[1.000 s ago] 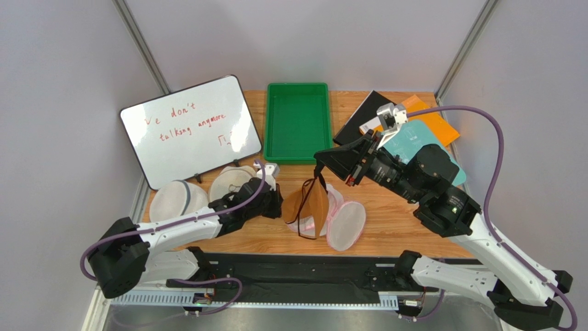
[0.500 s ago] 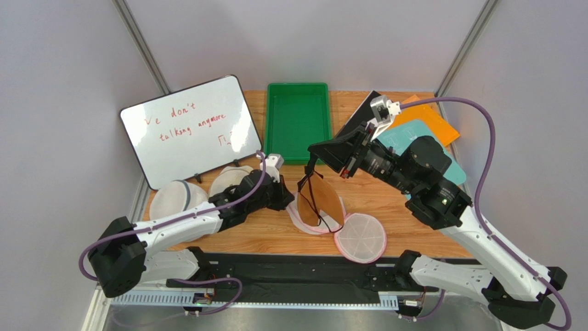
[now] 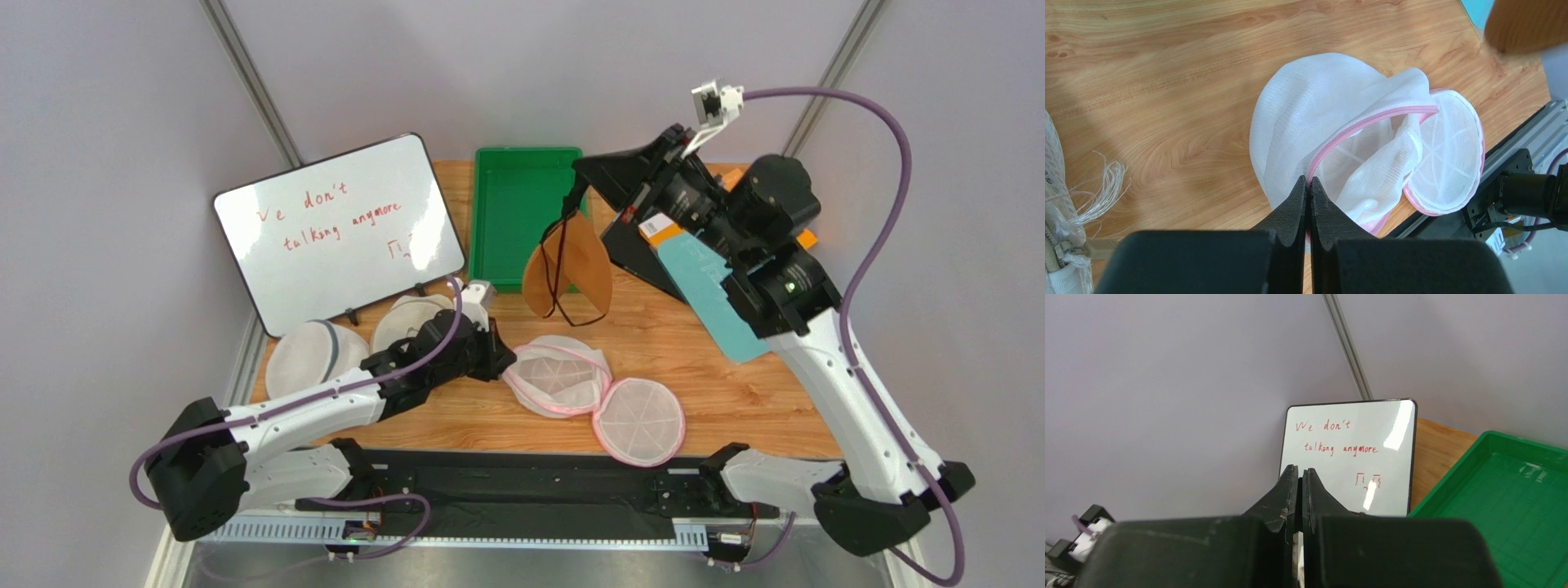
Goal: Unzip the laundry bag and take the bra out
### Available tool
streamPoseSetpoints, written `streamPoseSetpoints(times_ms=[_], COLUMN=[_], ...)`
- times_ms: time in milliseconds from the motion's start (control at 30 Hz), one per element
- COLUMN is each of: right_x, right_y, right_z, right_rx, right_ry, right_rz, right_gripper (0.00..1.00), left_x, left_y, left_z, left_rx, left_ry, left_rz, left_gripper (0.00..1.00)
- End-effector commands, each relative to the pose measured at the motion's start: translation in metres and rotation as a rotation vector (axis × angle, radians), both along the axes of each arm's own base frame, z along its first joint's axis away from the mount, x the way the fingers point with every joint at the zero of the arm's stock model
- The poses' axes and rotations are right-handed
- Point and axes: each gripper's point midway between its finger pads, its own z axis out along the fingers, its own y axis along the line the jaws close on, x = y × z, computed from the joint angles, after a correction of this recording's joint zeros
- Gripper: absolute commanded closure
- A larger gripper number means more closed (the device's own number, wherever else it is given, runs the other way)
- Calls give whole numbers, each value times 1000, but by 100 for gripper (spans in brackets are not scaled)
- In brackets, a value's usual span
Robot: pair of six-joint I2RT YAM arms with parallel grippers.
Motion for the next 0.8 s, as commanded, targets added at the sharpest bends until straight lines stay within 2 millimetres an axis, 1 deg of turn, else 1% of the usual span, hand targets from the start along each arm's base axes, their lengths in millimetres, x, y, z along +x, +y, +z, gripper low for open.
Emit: streamPoseSetpoints(times_ms=[0,33,100,133,200,233,300,333,367,400,433,467,500,533,600,633,667,700,733,767], right_x=[39,59,79,100,120,138,156,174,181,189,206,213,221,238,253,269,274,277,284,286], right_y=[8,10,12,13,15,20,26,33,35,39,45,46,48,50,46,40,37,35,34,32], right_z=[0,-3,-7,-13,-19,-26,-34,-51,-45,-48,-68,-62,-67,-85,-93,-110,-116,-118,-129,-134], right_rx=[-42,-52,-72,-86,-111,-122,-142,-167,-163,-168,-187,-180,-184,-201,-211,-228,-238,-249,-270,-292], right_ry=[-11,0,-2,7,3,12,14,35,18,17,46,33,38,65,86,123,138,145,165,174], right_rz=[5,-12,-34,-61,-86,-102,-114,-115,-122,-122,-131,-144,-156,-185,-240,-315,-342,-357,-383,-392], right_gripper=[100,100,100,100,100,100,100,100,100,100,100,100,100,100,100,92,77,56,20,9], left_x=[-2,-3,-3,-4,-5,-6,-7,-7,-7,-6,-6,-6,-7,-7,-7,-8,-7,-8,-8,-9], left_y=[2,2,4,4,5,5,6,6,6,7,7,7,7,7,6,6,7,7,7,8], left_z=[5,5,4,4,4,3,4,4,4,4,3,3,4,3,4,3,3,2,2,2], left_rx=[-26,-24,-23,-25,-28,-30,-40,-40,-40,-39,-36,-34,-36,-35,-39,-39,-40,-40,-41,-40], left_ry=[-8,-8,-5,-5,0,3,2,0,0,-1,0,0,0,3,6,8,9,11,10,12], left_rz=[7,9,11,12,14,12,15,14,17,19,20,19,18,16,17,18,20,21,21,20], left_gripper=[100,100,100,100,100,100,100,100,100,100,100,100,100,100,100,100,100,100,100,100])
